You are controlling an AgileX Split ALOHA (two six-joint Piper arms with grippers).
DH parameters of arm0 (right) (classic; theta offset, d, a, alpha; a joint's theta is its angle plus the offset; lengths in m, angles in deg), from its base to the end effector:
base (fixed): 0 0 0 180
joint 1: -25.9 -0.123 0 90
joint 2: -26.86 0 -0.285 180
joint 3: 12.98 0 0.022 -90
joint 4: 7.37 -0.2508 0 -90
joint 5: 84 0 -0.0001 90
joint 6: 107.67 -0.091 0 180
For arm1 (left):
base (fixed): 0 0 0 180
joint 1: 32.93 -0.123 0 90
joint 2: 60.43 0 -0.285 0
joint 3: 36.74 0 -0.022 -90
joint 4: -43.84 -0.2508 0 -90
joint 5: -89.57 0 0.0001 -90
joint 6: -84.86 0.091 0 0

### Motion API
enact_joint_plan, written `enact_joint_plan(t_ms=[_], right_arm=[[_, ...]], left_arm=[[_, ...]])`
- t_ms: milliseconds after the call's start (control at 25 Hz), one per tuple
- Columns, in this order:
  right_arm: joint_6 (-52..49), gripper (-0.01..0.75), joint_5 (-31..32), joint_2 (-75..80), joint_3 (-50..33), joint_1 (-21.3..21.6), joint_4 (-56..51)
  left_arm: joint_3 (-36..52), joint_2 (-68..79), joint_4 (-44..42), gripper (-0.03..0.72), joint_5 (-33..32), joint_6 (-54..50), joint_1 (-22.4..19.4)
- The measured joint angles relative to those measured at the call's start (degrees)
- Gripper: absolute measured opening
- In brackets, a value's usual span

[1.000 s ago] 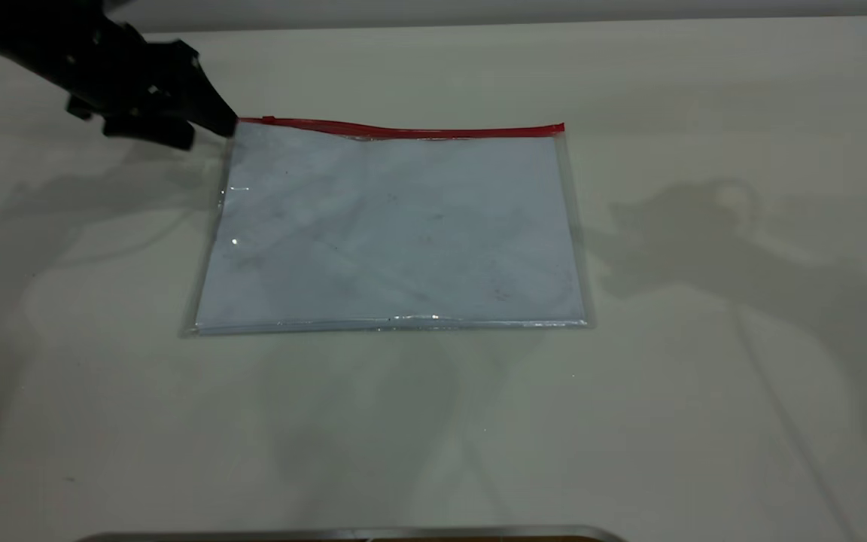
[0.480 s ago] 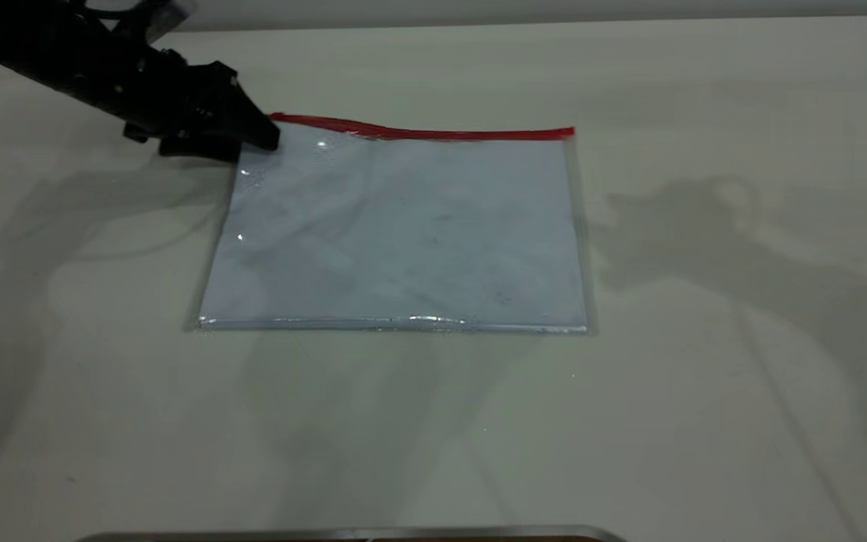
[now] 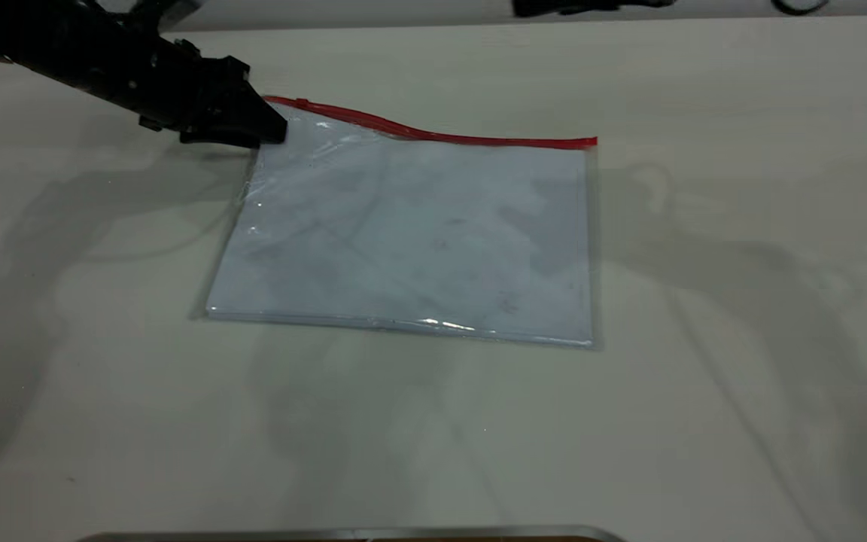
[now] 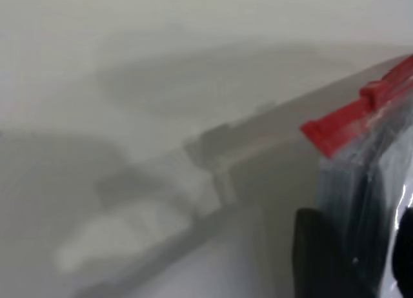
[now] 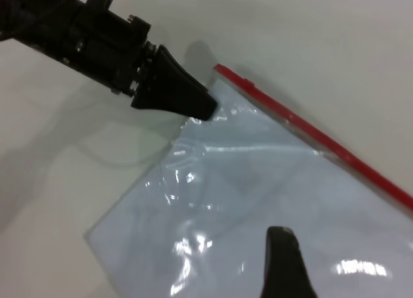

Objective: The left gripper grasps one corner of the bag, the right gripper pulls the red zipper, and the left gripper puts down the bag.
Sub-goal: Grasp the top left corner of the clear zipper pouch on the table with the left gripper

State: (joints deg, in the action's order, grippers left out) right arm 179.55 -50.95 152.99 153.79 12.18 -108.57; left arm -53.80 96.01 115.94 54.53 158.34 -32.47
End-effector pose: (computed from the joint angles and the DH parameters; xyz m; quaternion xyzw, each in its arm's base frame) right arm 0.3819 0.1434 0.1257 -0.2463 0.8502 0.2869 0.3663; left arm 0.4771 -0.0536 -0.0061 0.1143 0.9247 -0.2667 0.2464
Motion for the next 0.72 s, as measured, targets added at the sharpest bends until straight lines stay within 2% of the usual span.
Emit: enact_joint_plan(t_ms=[200, 240, 440, 720], right_arm=[[-0.53, 0.522, 0.05, 4.59, 7.93, -1.11, 0.00], [-0.88, 0.522, 0.27, 5.56, 9.63, -1.15, 0.00], [-1.71, 0.522, 2.06, 10.34, 17.36, -1.15, 0.00], [-3.09, 0.504, 7.78, 17.40, 24.94, -1.62, 0.28]], left_arm=[[-0.11, 0.00, 0.00, 0.061, -1.77, 7.54, 0.00], [-0.18, 0.00, 0.03, 0.037, -1.96, 9.52, 0.00], [-0.18, 0.00, 0.22, 0.011, -3.70, 22.87, 0.00], [-0.26, 0.00, 0.46, 0.011, -13.33, 43.73, 0.00]])
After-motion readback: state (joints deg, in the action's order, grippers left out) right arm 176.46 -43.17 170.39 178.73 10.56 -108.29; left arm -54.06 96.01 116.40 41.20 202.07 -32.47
